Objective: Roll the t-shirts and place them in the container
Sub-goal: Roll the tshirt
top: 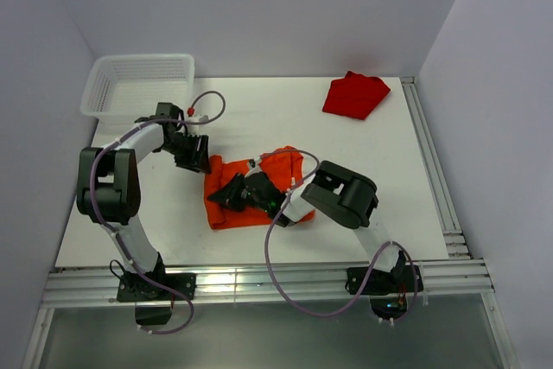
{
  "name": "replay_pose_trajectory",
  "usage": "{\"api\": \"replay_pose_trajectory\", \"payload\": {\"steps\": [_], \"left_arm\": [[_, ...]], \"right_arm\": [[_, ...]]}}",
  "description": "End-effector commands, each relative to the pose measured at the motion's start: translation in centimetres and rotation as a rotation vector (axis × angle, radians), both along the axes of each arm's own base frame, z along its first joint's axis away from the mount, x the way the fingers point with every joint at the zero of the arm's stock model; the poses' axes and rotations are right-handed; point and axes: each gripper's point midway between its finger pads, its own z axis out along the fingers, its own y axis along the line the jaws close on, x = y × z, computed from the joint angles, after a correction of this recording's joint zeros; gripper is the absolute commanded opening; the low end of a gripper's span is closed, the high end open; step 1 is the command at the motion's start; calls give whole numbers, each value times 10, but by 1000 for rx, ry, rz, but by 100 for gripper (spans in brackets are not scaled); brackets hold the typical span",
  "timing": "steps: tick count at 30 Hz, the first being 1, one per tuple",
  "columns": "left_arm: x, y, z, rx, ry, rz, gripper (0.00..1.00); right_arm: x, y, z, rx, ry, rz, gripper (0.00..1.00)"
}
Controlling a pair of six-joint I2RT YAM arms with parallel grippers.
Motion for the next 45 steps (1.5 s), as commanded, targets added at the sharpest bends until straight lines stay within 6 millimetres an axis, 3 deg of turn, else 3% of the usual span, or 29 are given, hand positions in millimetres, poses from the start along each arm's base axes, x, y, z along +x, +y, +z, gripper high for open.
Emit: {"api": "replay_pose_trajectory", "payload": {"steps": [1, 7, 15, 17, 21, 22, 28, 32, 40, 45], "left_arm": [[7, -10, 0, -64, -28, -22, 55], [5, -19, -11, -108, 9, -11, 50], [11, -20, -16, -37, -16, 18, 23], [11, -20, -13, -14, -35, 22, 21], [14, -19, -9, 32, -72, 27, 20], [14, -18, -9, 46, -75, 31, 20], [14, -20, -8, 71, -94, 22, 20], [14, -22, -7, 72, -95, 19, 20], [13, -24, -8, 77, -95, 11, 20], [14, -25, -7, 79, -97, 8, 21]], "right_arm": [[2, 6, 26, 140, -5, -1, 25], [1, -2, 11, 77, 36, -26, 29], [4, -20, -18, -230, 50, -88, 42], [3, -26, -21, -337, 45, -100, 47], [3, -34, -13, -486, 2, -142, 50], [8, -32, -1, -495, -26, -168, 50], [4, -45, 19, -713, -98, -217, 52], [1, -41, 38, -785, -162, -232, 54], [1, -14, 58, -842, -263, -205, 52], [3, 2, 50, -860, -282, -171, 51]]}}
